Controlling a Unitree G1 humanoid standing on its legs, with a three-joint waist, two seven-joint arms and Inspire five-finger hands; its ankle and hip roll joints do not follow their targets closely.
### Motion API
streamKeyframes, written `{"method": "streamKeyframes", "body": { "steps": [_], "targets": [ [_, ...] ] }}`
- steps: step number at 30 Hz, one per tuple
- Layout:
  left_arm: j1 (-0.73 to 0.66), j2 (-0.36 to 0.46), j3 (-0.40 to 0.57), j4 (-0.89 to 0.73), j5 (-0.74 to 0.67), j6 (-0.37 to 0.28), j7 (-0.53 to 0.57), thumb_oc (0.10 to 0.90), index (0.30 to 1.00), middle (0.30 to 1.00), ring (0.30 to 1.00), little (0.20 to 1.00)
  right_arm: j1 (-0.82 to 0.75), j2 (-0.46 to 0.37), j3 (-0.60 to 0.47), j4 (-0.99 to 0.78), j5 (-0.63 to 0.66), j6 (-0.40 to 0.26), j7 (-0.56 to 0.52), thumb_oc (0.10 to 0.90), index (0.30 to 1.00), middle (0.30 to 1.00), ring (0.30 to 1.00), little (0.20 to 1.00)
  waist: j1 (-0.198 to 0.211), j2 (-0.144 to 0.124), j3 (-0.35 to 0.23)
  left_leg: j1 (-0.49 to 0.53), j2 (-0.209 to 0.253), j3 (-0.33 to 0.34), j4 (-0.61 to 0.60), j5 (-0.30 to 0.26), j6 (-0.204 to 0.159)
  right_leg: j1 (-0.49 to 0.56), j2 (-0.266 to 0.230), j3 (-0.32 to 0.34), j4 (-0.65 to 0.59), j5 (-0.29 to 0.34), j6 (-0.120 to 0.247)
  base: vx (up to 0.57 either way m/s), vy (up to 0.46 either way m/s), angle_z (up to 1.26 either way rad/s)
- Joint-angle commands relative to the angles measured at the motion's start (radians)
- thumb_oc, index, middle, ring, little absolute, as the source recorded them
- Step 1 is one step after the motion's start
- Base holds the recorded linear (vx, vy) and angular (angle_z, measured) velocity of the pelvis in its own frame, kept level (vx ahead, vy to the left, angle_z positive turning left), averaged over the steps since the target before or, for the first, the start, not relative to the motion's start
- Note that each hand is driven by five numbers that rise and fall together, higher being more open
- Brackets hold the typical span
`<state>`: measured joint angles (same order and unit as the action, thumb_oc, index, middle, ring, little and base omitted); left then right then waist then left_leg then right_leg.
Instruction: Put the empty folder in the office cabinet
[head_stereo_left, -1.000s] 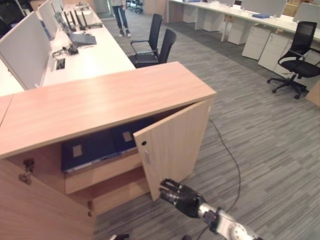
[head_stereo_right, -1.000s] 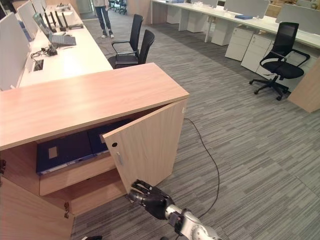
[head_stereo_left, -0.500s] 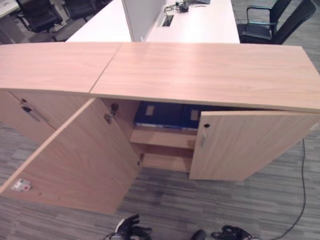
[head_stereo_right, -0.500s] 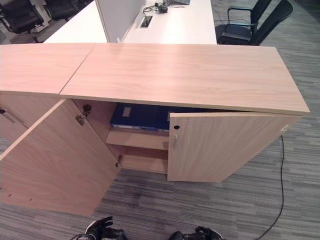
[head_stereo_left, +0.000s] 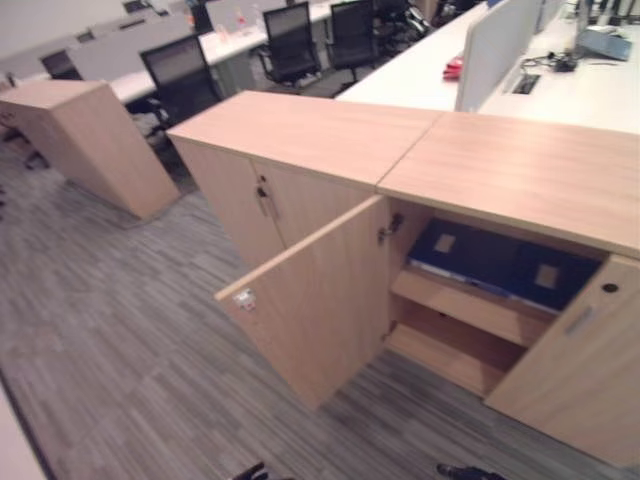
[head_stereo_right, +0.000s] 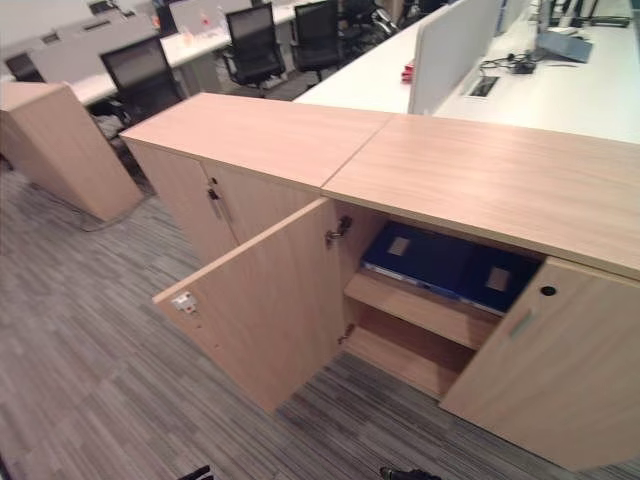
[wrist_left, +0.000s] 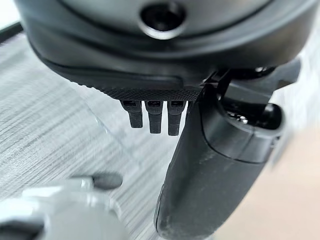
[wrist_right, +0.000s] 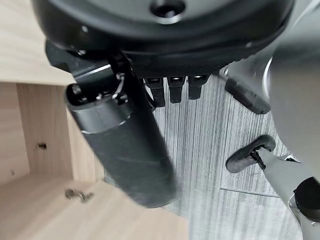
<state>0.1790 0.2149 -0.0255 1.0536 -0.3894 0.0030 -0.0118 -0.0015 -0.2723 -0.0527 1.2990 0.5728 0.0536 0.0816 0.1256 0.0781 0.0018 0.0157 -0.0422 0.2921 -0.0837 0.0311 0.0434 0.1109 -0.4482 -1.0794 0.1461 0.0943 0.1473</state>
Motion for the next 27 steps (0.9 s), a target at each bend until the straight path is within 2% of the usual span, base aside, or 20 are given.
{"method": "streamKeyframes", "body": {
  "steps": [1, 2, 4, 5, 7, 11, 13, 14, 17, 20, 23, 27],
  "targets": [
    [-0.061, 0.052, 0.062, -0.006, -0.04, -0.019, 0.018, 0.8, 0.9, 0.9, 0.9, 0.9, -0.031, 0.025, -0.029, 0.054, 0.065, -0.018, -0.004, 0.8, 0.9, 0.9, 0.9, 0.9, -0.002, -0.042, -0.005, -0.035, 0.039, 0.033, -0.004, -0.041, -0.06, -0.05, 0.024, 0.052, -0.175, 0.104, 0.083, 0.0, 0.065, 0.24],
    [-0.061, 0.053, 0.063, -0.006, -0.04, -0.018, 0.018, 0.8, 0.9, 0.9, 0.9, 0.9, -0.031, 0.028, -0.028, 0.053, 0.065, -0.018, -0.004, 0.8, 0.9, 0.9, 0.9, 0.9, -0.004, -0.044, -0.005, -0.035, 0.038, 0.032, -0.004, -0.041, -0.06, -0.049, 0.022, 0.051, -0.175, 0.104, 0.083, -0.01, 0.075, 0.16],
    [-0.074, 0.108, 0.126, -0.001, -0.033, -0.033, 0.053, 0.8, 0.9, 0.9, 0.9, 0.9, 0.007, 0.044, -0.025, 0.041, 0.061, -0.021, 0.002, 0.8, 0.9, 0.9, 0.9, 0.9, -0.002, -0.048, -0.001, -0.04, 0.032, -0.004, -0.004, -0.04, -0.061, -0.047, 0.006, 0.079, -0.163, 0.109, 0.092, 0.01, -0.019, 0.55],
    [-0.068, 0.151, 0.151, -0.046, -0.017, -0.041, 0.063, 0.8, 0.9, 0.9, 0.9, 0.9, 0.027, 0.047, -0.021, 0.027, 0.056, -0.02, 0.008, 0.8, 0.9, 0.9, 0.9, 0.9, -0.014, -0.049, -0.003, -0.037, 0.033, -0.017, -0.004, -0.042, -0.064, -0.057, -0.007, 0.144, -0.158, 0.121, 0.098, 0.06, -0.07, 0.82],
    [-0.074, 0.216, 0.186, -0.097, 0.004, -0.05, 0.072, 0.8, 0.9, 0.9, 0.9, 0.9, 0.034, 0.042, -0.014, 0.011, 0.044, -0.022, 0.017, 0.8, 0.9, 0.9, 0.9, 0.9, -0.019, -0.055, -0.008, -0.032, 0.039, -0.009, -0.004, -0.042, -0.066, -0.064, -0.001, 0.203, -0.176, 0.125, 0.099, 0.08, -0.078, 0.43],
    [-0.13, 0.36, 0.186, -0.171, 0.104, -0.039, 0.042, 0.8, 0.9, 0.9, 0.9, 0.9, 0.059, 0.038, 0.004, -0.012, 0.011, -0.026, 0.032, 0.8, 0.9, 0.9, 0.9, 0.9, -0.01, -0.092, -0.017, -0.032, 0.049, 0.006, -0.004, -0.033, -0.078, -0.058, 0.031, 0.224, -0.207, 0.114, 0.098, 0.04, -0.128, -0.17],
    [-0.191, 0.418, 0.167, -0.163, 0.143, -0.039, 0.038, 0.8, 0.9, 0.9, 0.9, 0.9, 0.067, 0.026, 0.016, -0.015, -0.006, -0.026, 0.035, 0.8, 0.9, 0.9, 0.9, 0.9, -0.021, -0.102, -0.026, -0.031, 0.054, 0.01, -0.004, -0.032, -0.083, -0.054, 0.041, 0.232, -0.208, 0.109, 0.098, 0.03, -0.088, -0.05],
    [-0.197, 0.421, 0.164, -0.157, 0.143, -0.041, 0.037, 0.8, 0.9, 0.9, 0.9, 0.9, 0.066, 0.028, 0.015, -0.015, -0.007, -0.026, 0.035, 0.8, 0.9, 0.9, 0.9, 0.9, -0.02, -0.104, -0.025, -0.032, 0.055, 0.009, -0.004, -0.032, -0.084, -0.054, 0.042, 0.232, -0.208, 0.108, 0.098, 0.06, -0.096, -0.11],
    [-0.413, 0.526, 0.087, -0.081, 0.134, -0.048, 0.037, 0.8, 0.9, 0.9, 0.9, 0.9, 0.072, -0.007, 0.021, 0.035, -0.034, -0.021, 0.043, 0.8, 0.9, 0.9, 0.9, 0.9, -0.076, -0.114, -0.051, -0.023, 0.066, 0.02, -0.004, -0.033, -0.094, -0.048, 0.068, 0.255, -0.208, 0.097, 0.097, 0.09, -0.104, -0.12],
    [-0.541, 0.593, -0.001, -0.095, 0.239, -0.04, 0.047, 0.8, 0.9, 0.9, 0.9, 0.9, 0.089, -0.022, 0.032, 0.049, -0.051, -0.017, 0.06, 0.8, 0.9, 0.9, 0.9, 0.9, -0.119, -0.111, -0.061, -0.005, 0.075, 0.055, -0.004, -0.042, -0.096, -0.06, 0.079, 0.292, -0.208, 0.097, 0.096, 0.06, -0.015, -0.23],
    [-0.642, 0.619, -0.065, -0.083, 0.265, -0.042, 0.039, 0.8, 0.9, 0.9, 0.9, 0.9, 0.1, -0.029, 0.026, 0.069, -0.046, -0.016, 0.068, 0.8, 0.9, 0.9, 0.9, 0.9, -0.146, -0.114, -0.065, 0.011, 0.077, 0.081, -0.004, -0.051, -0.094, -0.064, 0.084, 0.315, -0.212, 0.102, 0.098, 0.04, -0.003, -0.34],
    [-0.764, 0.615, -0.145, -0.036, 0.249, -0.056, 0.018, 0.8, 0.9, 0.9, 0.9, 0.9, 0.1, -0.039, 0.02, 0.081, -0.029, -0.015, 0.08, 0.8, 0.9, 0.9, 0.9, 0.9, -0.175, -0.113, -0.067, 0.029, 0.075, 0.11, -0.004, -0.063, -0.093, -0.074, 0.084, 0.344, -0.214, 0.111, 0.1, 0.01, 0.02, -0.23]
  ]
}}
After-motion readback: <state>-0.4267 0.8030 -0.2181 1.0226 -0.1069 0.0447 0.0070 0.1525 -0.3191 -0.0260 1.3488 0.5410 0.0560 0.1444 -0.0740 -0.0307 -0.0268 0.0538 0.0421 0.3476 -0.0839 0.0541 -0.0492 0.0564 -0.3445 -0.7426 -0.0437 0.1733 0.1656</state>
